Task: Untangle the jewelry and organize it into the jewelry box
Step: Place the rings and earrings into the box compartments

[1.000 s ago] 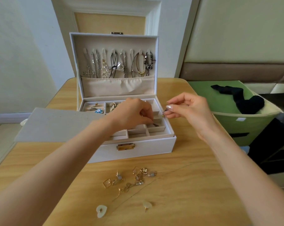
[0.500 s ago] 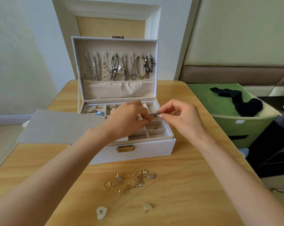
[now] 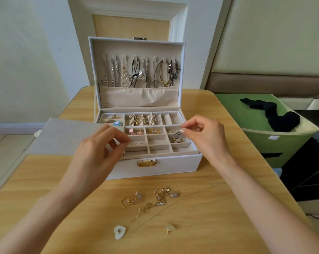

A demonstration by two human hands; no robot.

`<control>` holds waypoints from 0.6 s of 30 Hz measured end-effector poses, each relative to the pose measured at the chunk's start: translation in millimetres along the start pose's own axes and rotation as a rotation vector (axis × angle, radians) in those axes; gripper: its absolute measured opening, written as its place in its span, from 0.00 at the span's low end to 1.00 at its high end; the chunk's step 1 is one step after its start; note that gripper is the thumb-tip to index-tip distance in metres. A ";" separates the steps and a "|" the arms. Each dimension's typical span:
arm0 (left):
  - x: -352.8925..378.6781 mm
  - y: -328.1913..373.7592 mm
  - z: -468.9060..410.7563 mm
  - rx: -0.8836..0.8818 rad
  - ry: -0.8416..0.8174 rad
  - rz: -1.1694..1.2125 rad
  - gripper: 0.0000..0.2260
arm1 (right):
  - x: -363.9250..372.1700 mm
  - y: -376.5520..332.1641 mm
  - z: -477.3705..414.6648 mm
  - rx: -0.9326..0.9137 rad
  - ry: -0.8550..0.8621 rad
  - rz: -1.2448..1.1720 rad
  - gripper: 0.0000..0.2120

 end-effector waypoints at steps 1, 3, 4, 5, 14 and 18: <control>-0.4 0.4 2.4 0.010 0.012 0.004 0.04 | 0.8 0.7 0.6 -0.004 0.011 0.038 0.03; -0.1 -1.2 5.4 0.017 0.028 0.009 0.05 | 0.8 -0.7 1.9 -0.043 0.031 0.150 0.03; 0.3 -2.2 6.5 0.015 0.030 0.009 0.05 | 0.0 -3.0 3.0 -0.074 0.041 0.206 0.03; 0.9 -3.3 7.5 0.015 0.028 0.008 0.05 | -0.7 -5.5 3.9 -0.105 0.055 0.246 0.03; -2.8 4.2 11.4 0.131 -0.099 -0.039 0.08 | 2.6 -11.4 3.3 -0.241 -0.069 0.435 0.05; -14.4 19.3 10.0 0.271 -0.188 -0.095 0.08 | 0.3 -8.4 4.2 -0.302 -0.113 0.482 0.06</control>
Point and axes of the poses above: each hand's wrist, its own z-axis away from the middle knuckle, its own x-axis out of the palm, y = z × x, the point moved 3 cm from there along -z, towards the middle knuckle, and after that the axes turned 6 degrees about y, right-handed, at the moved point
